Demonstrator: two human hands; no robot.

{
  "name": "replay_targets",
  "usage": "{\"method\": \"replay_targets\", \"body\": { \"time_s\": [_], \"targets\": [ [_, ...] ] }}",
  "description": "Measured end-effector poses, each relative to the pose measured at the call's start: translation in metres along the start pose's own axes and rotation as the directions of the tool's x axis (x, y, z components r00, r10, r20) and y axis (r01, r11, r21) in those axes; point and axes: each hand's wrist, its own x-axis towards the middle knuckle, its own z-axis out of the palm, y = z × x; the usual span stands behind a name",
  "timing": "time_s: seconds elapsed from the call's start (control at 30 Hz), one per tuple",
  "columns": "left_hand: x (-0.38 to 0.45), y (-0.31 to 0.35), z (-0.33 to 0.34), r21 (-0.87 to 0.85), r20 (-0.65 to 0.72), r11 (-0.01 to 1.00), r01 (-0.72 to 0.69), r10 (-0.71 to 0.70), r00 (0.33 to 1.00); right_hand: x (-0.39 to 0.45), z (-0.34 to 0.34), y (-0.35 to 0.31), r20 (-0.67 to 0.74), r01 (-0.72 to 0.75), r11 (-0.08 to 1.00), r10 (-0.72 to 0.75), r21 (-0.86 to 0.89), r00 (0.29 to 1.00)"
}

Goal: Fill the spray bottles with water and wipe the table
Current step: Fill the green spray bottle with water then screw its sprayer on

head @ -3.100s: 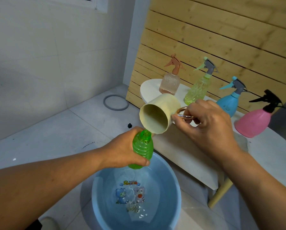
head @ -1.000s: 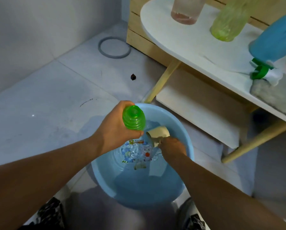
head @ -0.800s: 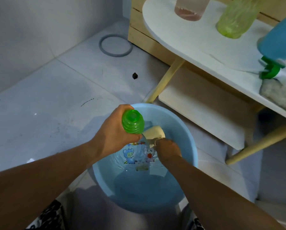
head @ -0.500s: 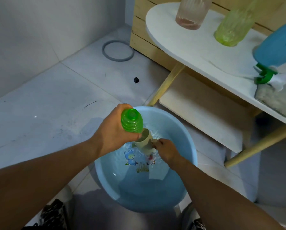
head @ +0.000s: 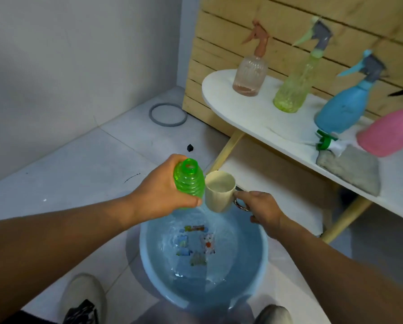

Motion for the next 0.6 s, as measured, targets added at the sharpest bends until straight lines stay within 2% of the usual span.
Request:
{"method": "replay_targets", "body": {
  "time_s": [0.23,0.4,0.6],
  "targets": [
    [0.000,0.052,-0.023,0.026,0.025,0.999,-0.032,0.031,0.999,-0.037,-0.047,-0.074,0.039,0.163,0.986,-0.164,0.044,0.986],
    [-0.003,0.060,-0.031,0.045,0.053,0.998,-0.044,0.041,0.998,-0.064,-0.070,-0.122,-0.064,0.283,0.959,-0.282,0.007,0.957],
    [-0.006,0.056,-0.028,0.041,0.117,0.998,-0.039,0.034,0.993,-0.082,-0.080,-0.142,-0.124,0.410,0.911,-0.411,-0.039,0.903]
  ]
}}
